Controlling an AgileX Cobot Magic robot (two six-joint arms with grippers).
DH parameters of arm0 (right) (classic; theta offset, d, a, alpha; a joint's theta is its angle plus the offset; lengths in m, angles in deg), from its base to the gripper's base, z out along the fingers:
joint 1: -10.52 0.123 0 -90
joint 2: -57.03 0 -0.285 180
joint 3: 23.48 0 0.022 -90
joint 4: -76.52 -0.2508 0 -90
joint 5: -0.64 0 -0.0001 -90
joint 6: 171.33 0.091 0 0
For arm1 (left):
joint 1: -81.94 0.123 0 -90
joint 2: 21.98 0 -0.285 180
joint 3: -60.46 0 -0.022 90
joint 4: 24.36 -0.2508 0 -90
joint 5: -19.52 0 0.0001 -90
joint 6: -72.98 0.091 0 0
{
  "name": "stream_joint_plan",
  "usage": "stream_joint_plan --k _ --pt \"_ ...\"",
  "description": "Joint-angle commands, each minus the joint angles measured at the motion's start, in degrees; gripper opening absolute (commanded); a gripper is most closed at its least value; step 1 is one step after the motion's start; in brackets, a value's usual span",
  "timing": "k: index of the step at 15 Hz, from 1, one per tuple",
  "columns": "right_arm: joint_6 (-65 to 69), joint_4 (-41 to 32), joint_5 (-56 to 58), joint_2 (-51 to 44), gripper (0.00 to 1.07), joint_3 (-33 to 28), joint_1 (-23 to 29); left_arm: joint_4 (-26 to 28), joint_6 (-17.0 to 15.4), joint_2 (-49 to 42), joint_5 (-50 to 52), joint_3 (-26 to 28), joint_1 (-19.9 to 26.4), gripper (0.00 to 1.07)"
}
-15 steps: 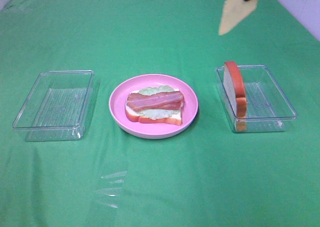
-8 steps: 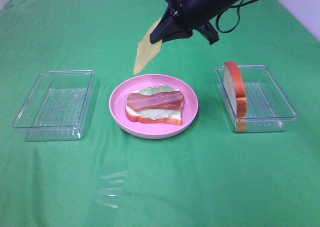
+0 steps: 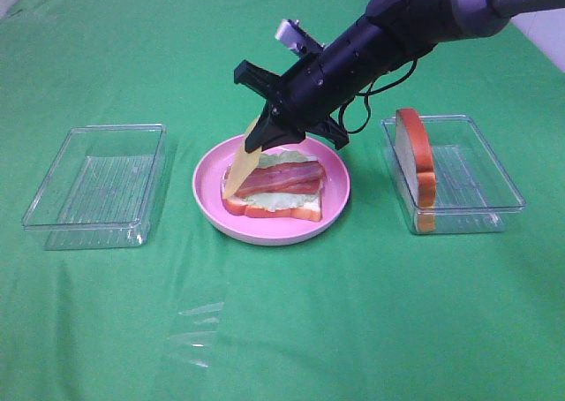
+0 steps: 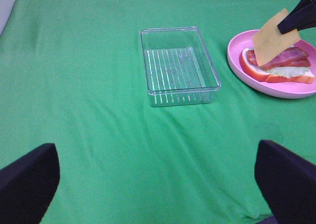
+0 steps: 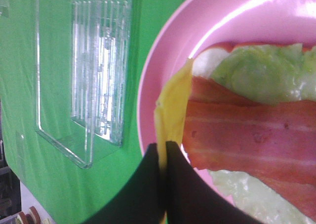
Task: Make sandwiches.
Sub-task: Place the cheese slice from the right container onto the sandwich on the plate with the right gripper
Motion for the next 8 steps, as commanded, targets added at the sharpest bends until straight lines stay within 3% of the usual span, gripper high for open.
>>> stream_joint_plan --k 1,2,5,7,8 --pt "1.0 3.7 -0.1 0.2 0.00 0.4 -0.1 0.2 -0.1 -1.1 0.5 -0.1 -0.1 1.00" --pt "3.0 8.9 -0.2 -0.1 0.00 0.4 -0.1 0.2 -0.1 -1.1 0.5 -0.1 -0.1 1.00" --pt "6.8 15.0 -0.2 -1.5 0.01 0.4 -0.1 0.2 -0.1 -1.1 0.5 -0.1 -0.1 1.00" --pt "7.1 17.6 -0.1 -1.9 0.12 0.4 -0.1 0.2 -0.1 -1.1 0.5 -0.1 -0.1 1.00" --pt "7.1 17.6 0.3 -1.9 0.25 0.4 -0.1 0.2 -0.1 -1.1 0.5 -0.1 -0.1 1.00"
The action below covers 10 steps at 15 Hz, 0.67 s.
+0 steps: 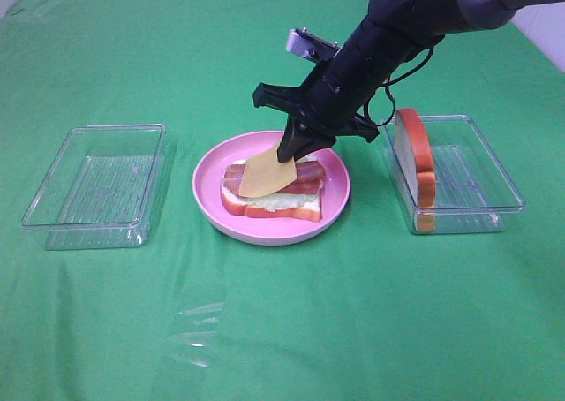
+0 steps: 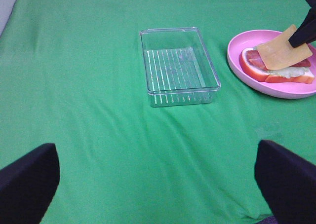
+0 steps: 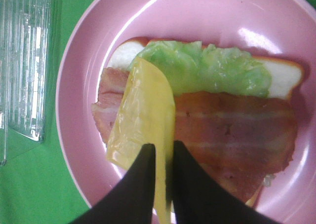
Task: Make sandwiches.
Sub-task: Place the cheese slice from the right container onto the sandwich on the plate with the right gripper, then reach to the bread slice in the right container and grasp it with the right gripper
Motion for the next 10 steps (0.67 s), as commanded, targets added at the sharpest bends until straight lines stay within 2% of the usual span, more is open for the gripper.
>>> stream_joint_plan --k 1,3,5,6,10 --pt "0.4 0.3 0.5 -0.6 0.38 0.3 -0.1 0.2 -0.1 -1.1 0.5 -0.1 -0.1 1.00" --pt "0.1 1.3 0.5 -2.6 0.74 0.3 -0.1 0.2 -0.1 -1.1 0.5 -0.1 -0.1 1.00" --pt "0.0 3.6 -0.1 -5.0 0.88 0.3 -0.1 0.2 -0.1 -1.1 0.5 -0.1 -0.1 1.00" --pt "0.4 6.2 -0.7 -7.2 0.93 0.3 -0.1 0.2 -0.1 -1.1 0.5 -0.1 -0.1 1.00" --pt "4.8 12.1 -0.1 -15.0 0.93 0.3 -0.1 0.2 -0.1 -1.1 0.5 -0.1 -0.1 1.00"
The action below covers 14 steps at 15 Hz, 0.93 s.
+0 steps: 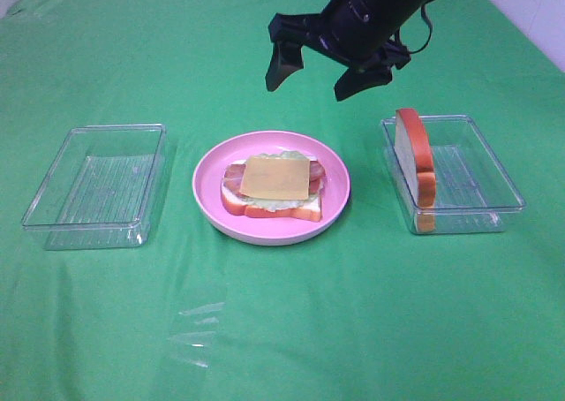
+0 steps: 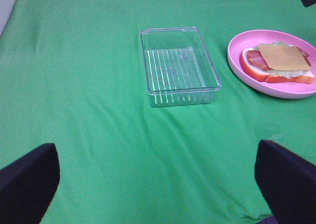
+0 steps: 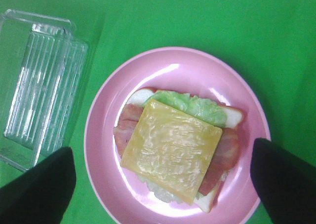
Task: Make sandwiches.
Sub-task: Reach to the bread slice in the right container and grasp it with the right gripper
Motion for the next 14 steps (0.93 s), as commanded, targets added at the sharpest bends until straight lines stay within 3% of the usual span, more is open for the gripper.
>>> stream_joint_plan --k 1,3,6,9,14 --pt "1.8 3.3 3.5 -5.6 0.93 0.3 -0.1 0.2 -0.1 -1.1 0.5 -0.1 -0.1 1.00" --pt "6.1 13.9 10.9 -11.6 0.93 0.3 -0.1 0.2 -0.1 -1.1 0.5 -0.1 -0.1 1.00" --pt "14.8 26.4 17.2 -12.3 0.93 0.3 -0.4 0.2 -0.1 -1.1 0.5 -0.1 -0.1 1.00" --pt "15.0 24.5 20.3 -7.9 0.93 0.3 -3.7 0.2 -0.1 -1.1 0.5 -0.1 -0.2 1.00" --pt "15.0 22.5 20.4 -1.6 0.93 0.3 -4.9 0.2 -0.1 -1.1 0.5 -0.1 -0.2 1.00"
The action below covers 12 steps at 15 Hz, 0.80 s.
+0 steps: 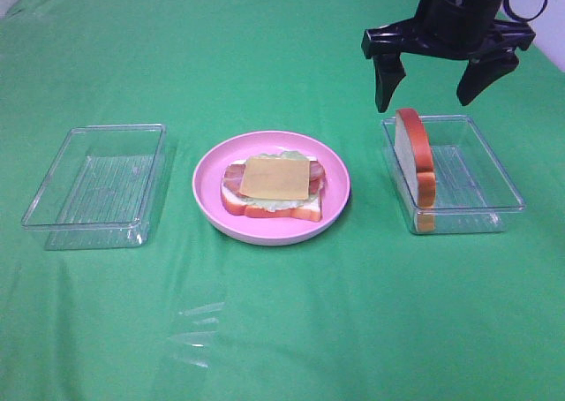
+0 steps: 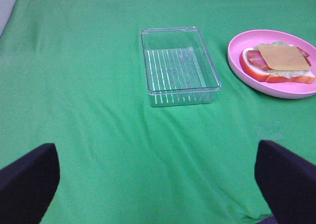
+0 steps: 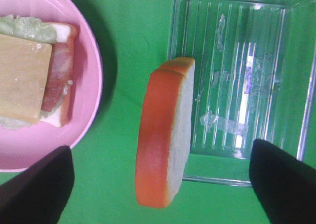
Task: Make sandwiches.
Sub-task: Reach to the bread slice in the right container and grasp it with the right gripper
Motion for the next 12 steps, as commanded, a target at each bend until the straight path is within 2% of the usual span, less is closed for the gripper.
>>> stream_joint_plan --k 1,5,8,10,11,12 --pt "0.5 -0.6 0.8 2.5 0.93 0.2 -0.5 0.3 -0.1 -1.1 0.5 -0.1 -0.2 1.00" --pt "0.4 -0.7 1.5 9.5 0.92 0.2 -0.5 0.3 -0.1 -1.1 0.5 -0.1 -0.2 1.00" --pt "0.2 -0.7 1.4 10.4 0.91 0.2 -0.5 0.3 -0.1 -1.1 0.5 -0.1 -0.2 1.00" --pt "0.1 -0.3 1.3 10.4 0.65 0.2 -0.5 0.3 -0.1 -1.1 0.5 -0.1 -0.2 1.00" --pt "0.1 -0.3 1.3 10.4 0.63 0.2 -0.5 0.3 -0.1 -1.1 0.5 -0.1 -0.2 1.00" --pt "0.1 -0.2 1.3 10.4 0.53 0.2 -0.5 0.3 -0.1 -1.1 0.5 -0.1 -0.2 1.00"
